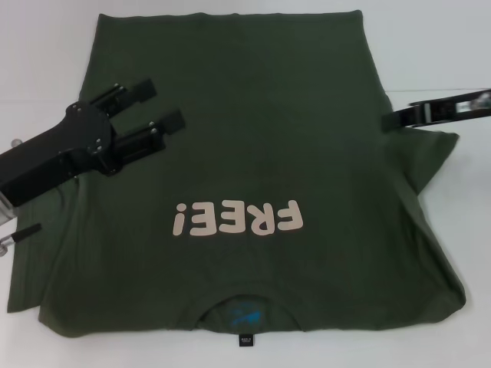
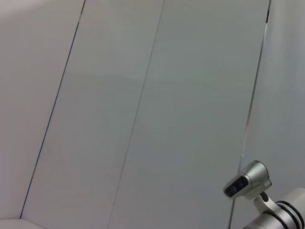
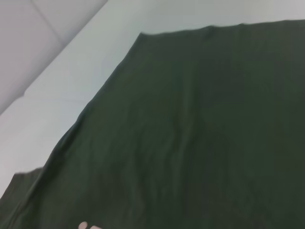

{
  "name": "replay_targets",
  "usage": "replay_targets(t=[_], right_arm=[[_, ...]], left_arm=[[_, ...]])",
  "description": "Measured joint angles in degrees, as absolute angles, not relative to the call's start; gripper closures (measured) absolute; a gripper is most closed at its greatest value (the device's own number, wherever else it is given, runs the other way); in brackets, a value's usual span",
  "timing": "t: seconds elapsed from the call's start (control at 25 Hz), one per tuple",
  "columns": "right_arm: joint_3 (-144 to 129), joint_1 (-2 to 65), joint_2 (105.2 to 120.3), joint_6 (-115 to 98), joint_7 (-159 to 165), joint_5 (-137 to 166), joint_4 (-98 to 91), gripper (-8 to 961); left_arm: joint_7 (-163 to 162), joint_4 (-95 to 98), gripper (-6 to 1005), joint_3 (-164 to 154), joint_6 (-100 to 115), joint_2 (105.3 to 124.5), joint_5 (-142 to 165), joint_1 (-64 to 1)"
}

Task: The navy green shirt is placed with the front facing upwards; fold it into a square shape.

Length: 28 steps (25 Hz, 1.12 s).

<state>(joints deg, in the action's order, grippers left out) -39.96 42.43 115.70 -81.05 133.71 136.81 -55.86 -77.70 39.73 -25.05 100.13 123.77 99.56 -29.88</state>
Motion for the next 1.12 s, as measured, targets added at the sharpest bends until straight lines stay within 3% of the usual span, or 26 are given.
replay_targets(t=[1.12], right_arm=[[-52.4, 48.4, 117.26, -71.0, 133.6, 136.9, -43.1, 951]], left_arm=[[-77.3, 40.4, 139, -25.0, 100.6, 123.75, 98.9, -29.3]])
